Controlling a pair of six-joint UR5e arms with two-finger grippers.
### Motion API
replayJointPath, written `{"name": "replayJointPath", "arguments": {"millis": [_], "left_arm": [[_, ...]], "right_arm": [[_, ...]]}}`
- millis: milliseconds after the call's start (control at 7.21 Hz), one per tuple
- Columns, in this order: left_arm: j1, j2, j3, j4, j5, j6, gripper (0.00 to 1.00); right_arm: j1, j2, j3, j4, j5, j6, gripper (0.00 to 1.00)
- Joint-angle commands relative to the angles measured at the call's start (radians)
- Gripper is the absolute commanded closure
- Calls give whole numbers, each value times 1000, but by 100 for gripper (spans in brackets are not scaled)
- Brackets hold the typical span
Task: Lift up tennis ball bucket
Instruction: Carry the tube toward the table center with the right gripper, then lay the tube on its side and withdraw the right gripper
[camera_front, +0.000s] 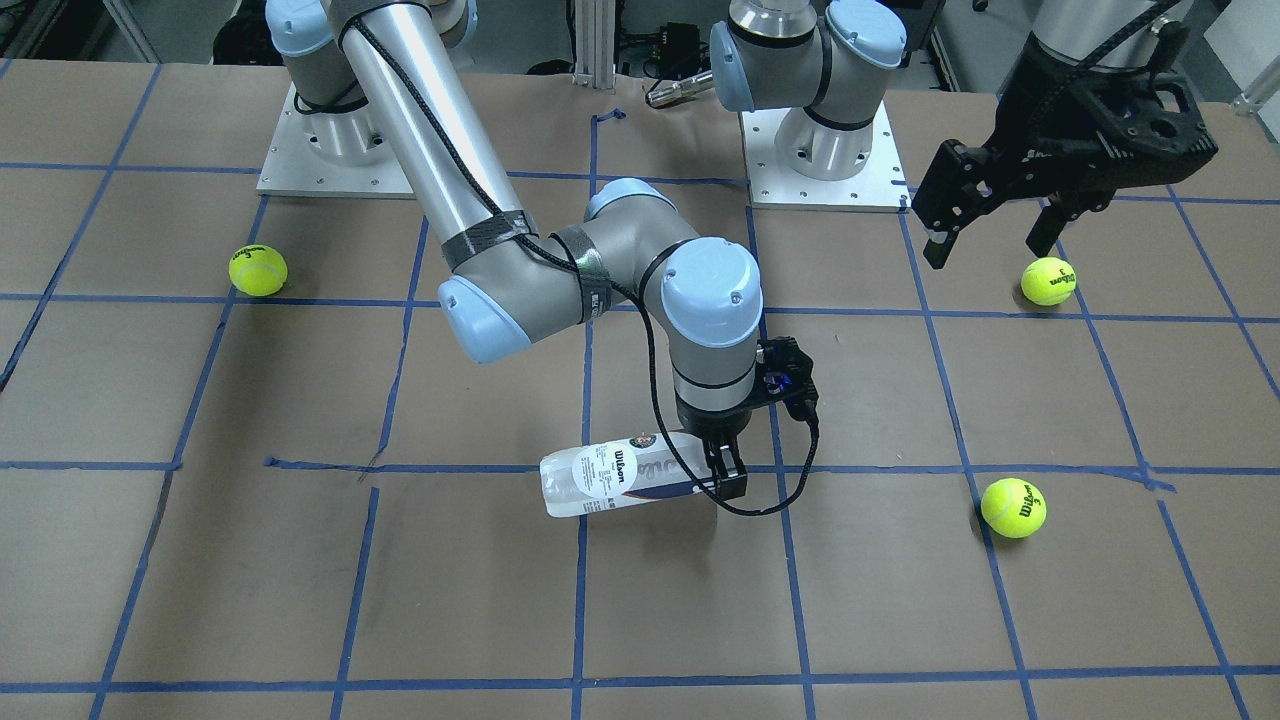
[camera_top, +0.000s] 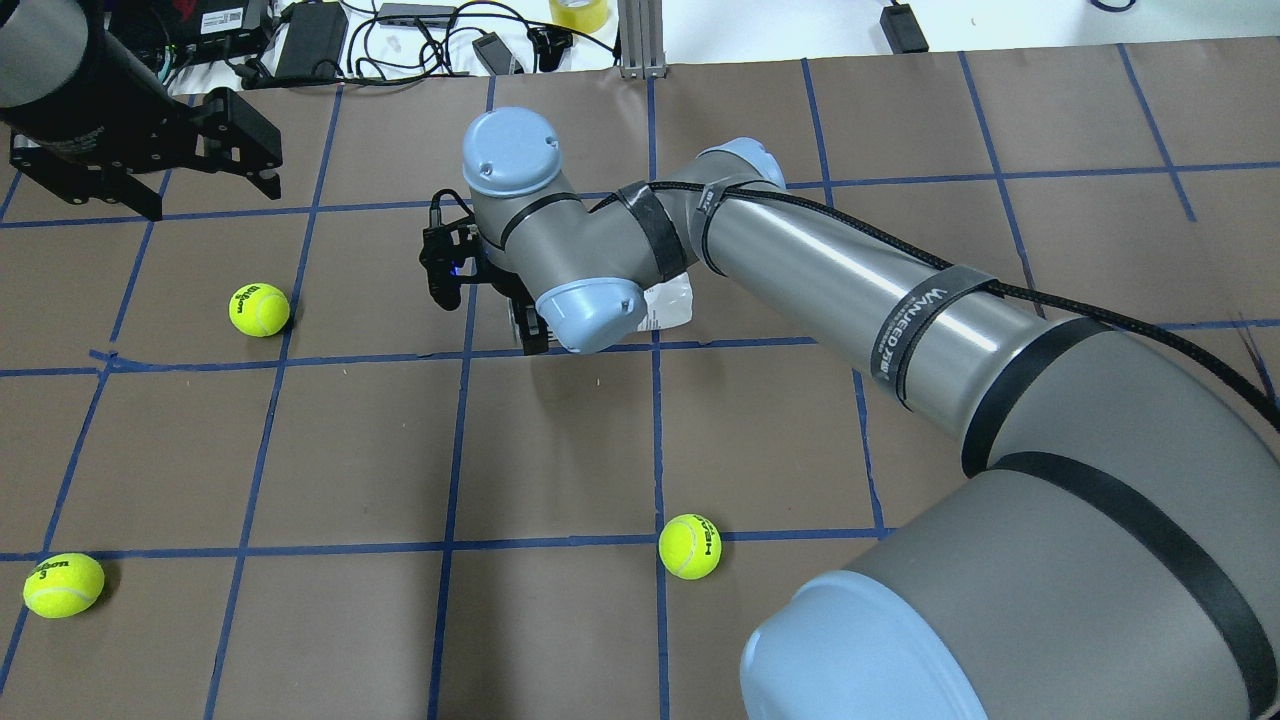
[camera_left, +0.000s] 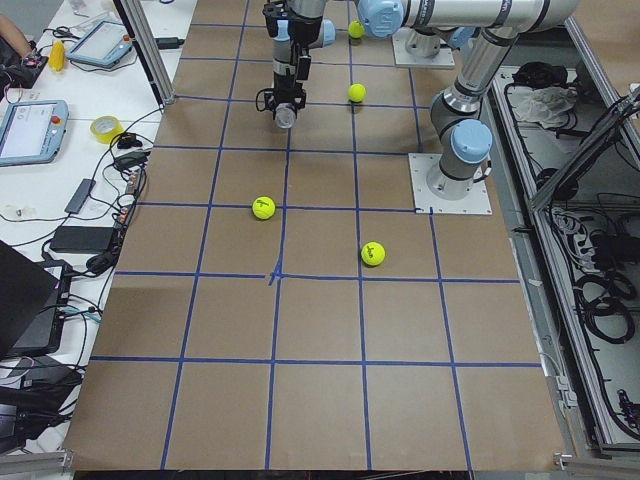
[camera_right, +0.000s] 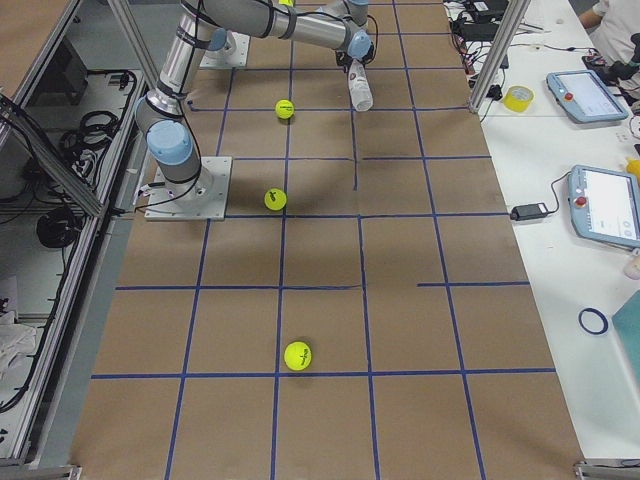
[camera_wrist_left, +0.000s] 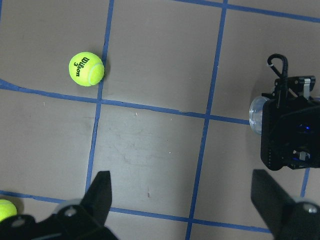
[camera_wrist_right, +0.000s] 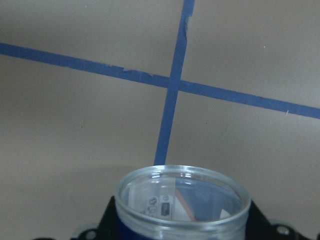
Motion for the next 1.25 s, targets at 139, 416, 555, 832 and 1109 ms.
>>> {"name": "replayJointPath", "arguments": {"millis": [139, 416, 555, 832, 1109], "left_arm": [[-1, 22, 6, -60, -5, -1, 0], [0, 24, 3, -60, 0, -1, 0], [2, 24, 1, -61, 5, -1, 0], [40, 16, -9, -63, 6, 4, 0], [66, 5, -12, -86, 5, 5, 0]], "right_arm": [[-10, -17, 4, 0, 40, -15, 0], [-123, -33, -9, 2, 66, -15, 0], [-201, -91, 0, 2, 145, -12, 0], [-380, -166, 7, 17, 251, -13, 0], [-438, -316, 11, 271, 233, -4, 0]]}}
